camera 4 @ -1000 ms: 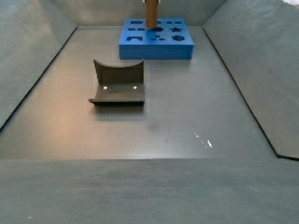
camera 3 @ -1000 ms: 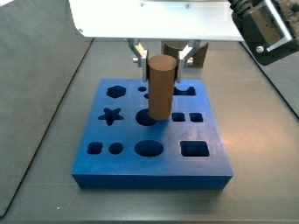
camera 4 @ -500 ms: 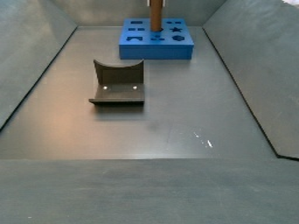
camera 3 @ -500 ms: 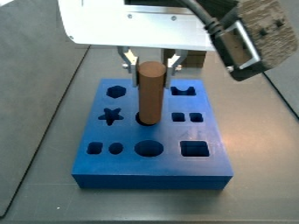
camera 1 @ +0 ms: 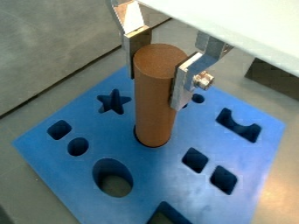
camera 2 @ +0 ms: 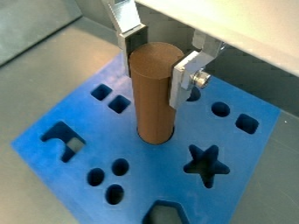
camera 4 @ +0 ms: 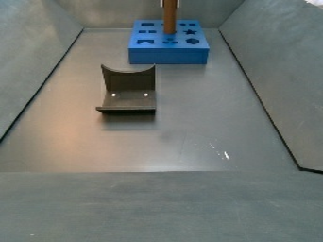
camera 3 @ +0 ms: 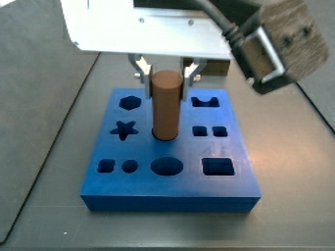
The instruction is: Insert the round object.
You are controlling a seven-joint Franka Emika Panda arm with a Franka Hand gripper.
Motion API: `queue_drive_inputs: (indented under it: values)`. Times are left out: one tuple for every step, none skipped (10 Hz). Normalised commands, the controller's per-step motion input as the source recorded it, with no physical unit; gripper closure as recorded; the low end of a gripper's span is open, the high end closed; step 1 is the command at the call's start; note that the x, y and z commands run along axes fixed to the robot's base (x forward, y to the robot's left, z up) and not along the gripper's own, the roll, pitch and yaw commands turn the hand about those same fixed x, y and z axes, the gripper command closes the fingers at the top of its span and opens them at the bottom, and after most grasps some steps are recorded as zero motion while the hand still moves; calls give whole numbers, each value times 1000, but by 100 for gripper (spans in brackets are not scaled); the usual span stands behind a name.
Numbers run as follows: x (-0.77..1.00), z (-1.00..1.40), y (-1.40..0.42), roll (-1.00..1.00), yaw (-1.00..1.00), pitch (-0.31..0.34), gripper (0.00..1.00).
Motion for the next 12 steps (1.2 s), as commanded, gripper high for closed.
queue_drive_inputs:
  values:
    - [-60, -194, 0, -169, -14, 0, 100]
    - [-43, -234, 0, -160, -6, -9, 100]
    - [0, -309, 0, -80, -29, -7, 100]
    - [29, -266, 0, 0, -34, 0, 100]
    - [11, -211, 0, 0, -20, 0, 100]
    - [0, -243, 0, 0, -17, 0, 100]
    - [0, -226, 0, 0, -17, 0, 100]
    - [0, -214, 0, 0, 0, 0, 100]
    - [0, -240, 0, 0, -3, 0, 100]
    - [0, -294, 0, 0, 0, -60, 100]
    - [-40, -357, 0, -30, 0, -183, 100]
    - [-134, -274, 0, 0, 0, -230, 100]
